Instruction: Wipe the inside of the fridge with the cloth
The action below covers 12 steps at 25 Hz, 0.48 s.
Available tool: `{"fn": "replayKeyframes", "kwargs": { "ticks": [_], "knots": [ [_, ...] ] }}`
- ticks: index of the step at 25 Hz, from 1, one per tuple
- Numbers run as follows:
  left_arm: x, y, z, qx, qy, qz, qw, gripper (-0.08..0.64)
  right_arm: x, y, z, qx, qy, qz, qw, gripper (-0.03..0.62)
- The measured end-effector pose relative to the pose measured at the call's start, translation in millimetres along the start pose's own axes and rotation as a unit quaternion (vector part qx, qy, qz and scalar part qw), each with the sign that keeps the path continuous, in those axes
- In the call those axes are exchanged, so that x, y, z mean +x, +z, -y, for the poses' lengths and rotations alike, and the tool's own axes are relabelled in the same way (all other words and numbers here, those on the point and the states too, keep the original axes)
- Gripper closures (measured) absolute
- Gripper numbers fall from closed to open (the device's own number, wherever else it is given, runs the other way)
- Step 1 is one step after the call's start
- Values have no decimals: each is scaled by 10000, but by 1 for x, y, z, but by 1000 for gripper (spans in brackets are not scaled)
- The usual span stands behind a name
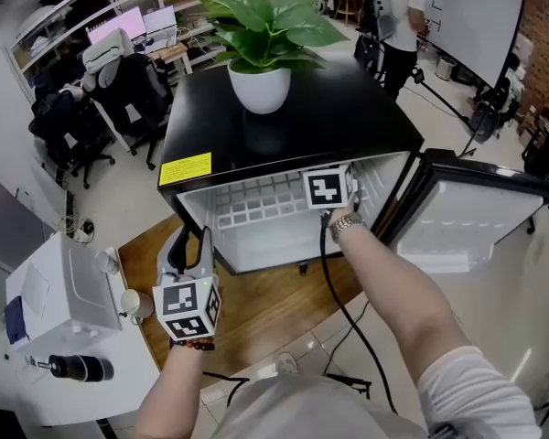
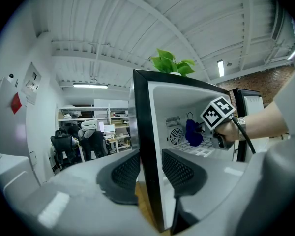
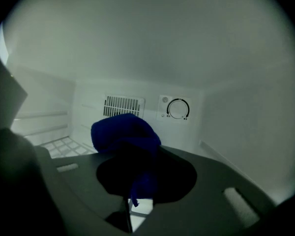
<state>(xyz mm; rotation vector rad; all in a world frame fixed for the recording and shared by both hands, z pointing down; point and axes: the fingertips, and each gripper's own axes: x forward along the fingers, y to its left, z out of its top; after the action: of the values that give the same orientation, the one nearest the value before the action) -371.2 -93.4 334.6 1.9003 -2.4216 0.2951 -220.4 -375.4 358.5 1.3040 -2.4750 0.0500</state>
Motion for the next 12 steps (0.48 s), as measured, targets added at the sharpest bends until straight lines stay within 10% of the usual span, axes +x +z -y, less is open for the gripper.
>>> {"fn": "replayKeyframes", "kwargs": {
  "ticks": [12],
  "knots": [
    [1, 0, 1, -45, -2, -2, 10000, 420, -9, -6, 35, 170, -524, -37, 9985, 522]
  ]
}}
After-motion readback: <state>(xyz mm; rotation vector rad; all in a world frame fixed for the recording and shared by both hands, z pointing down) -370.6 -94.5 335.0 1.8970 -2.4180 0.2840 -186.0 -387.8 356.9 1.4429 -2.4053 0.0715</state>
